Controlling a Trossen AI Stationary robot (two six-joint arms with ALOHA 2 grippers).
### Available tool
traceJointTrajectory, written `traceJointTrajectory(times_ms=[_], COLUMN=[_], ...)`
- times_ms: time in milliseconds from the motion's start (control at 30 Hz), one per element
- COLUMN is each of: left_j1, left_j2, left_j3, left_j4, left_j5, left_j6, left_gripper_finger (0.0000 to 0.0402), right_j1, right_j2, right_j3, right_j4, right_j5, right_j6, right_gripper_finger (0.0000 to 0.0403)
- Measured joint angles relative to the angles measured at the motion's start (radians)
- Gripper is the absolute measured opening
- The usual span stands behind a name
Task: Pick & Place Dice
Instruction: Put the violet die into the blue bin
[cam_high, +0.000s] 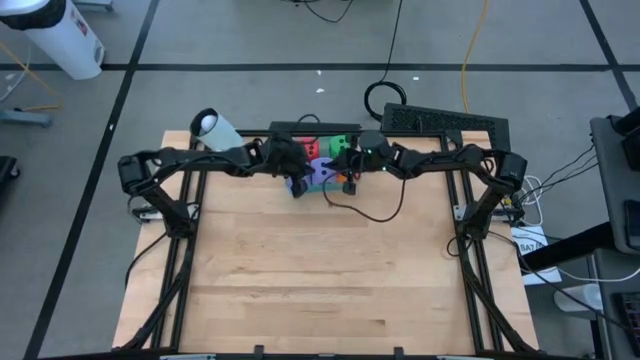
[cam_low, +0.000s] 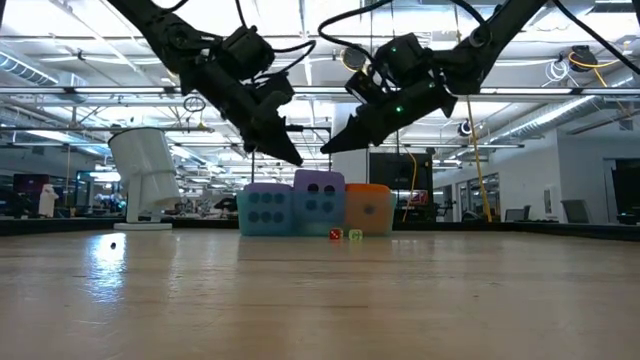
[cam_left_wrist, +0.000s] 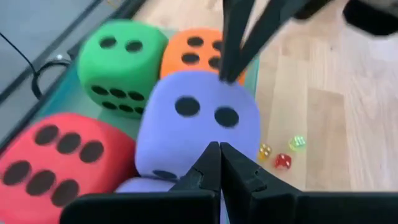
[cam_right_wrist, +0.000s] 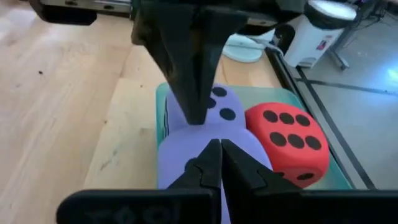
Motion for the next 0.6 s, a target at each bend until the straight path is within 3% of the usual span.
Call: traceJointTrajectory(times_ms=[600], left_j1=[0.053], left_j2=[0.086], left_j3=[0.002], left_j4=[0.051], left_j5=[0.059], left_j6=[-0.025], left_gripper_finger=[0.0005], right_j1=[-0.014], right_j2=[0.070], right_j3=[0.009], right_j4=[-0.102], right_j5=[-0.015], right_j6=[0.010], right_gripper_finger=[0.0000])
